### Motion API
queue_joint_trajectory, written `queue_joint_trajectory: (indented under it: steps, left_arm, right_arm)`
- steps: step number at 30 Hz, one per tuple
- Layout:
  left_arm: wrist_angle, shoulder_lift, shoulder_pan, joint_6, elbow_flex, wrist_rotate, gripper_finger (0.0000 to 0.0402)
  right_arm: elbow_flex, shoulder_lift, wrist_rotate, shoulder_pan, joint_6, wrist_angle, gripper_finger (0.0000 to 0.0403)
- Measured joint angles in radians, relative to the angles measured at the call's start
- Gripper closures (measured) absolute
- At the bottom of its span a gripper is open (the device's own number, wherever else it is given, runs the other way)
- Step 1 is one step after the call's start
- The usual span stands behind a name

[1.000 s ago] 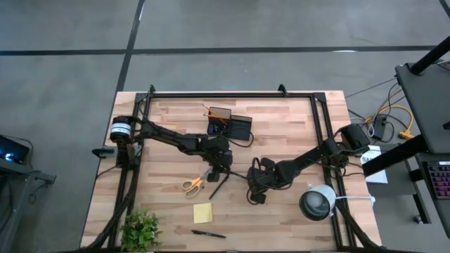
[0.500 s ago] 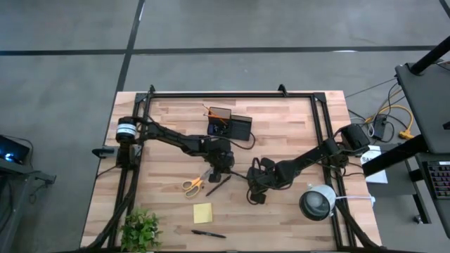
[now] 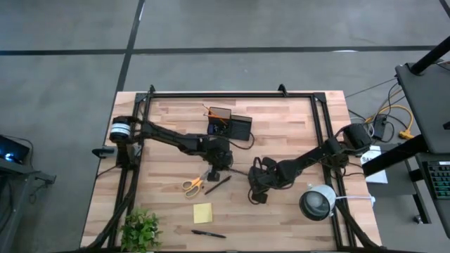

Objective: Pick and place office supplies into organizer
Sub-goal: Put the top black pen into the desk organizer

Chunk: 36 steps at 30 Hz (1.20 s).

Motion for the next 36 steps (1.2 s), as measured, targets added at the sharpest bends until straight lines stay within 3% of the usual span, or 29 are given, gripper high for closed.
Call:
queue_joint_trajectory:
  steps: [5,10,19,23,36]
  left_arm:
    - [-0.256,-0.127,0.028,0.104,0.087,-0.111,0.0382]
    - [-0.657,-0.231,0.082,0.322,0.306,-0.36,0.0382]
    - [-1.147,-0.167,0.265,0.572,0.652,-0.756,0.0382]
    - [-1.194,-0.081,0.294,0.706,0.749,-0.843,0.0382]
    - [-1.067,0.185,0.278,0.783,0.776,-0.835,0.0376]
  right_arm:
    - [0.01,-0.074,0.06,0.051,0.006,-0.142,0.0374]
    - [0.006,-0.122,0.15,0.078,0.005,-0.311,0.0374]
    - [-0.005,-0.12,0.235,0.015,0.001,-0.317,0.0374]
    - [-0.005,-0.12,0.272,-0.007,-0.024,-0.314,0.0374]
    - [-0.008,-0.121,0.285,-0.01,-0.07,-0.299,0.0374]
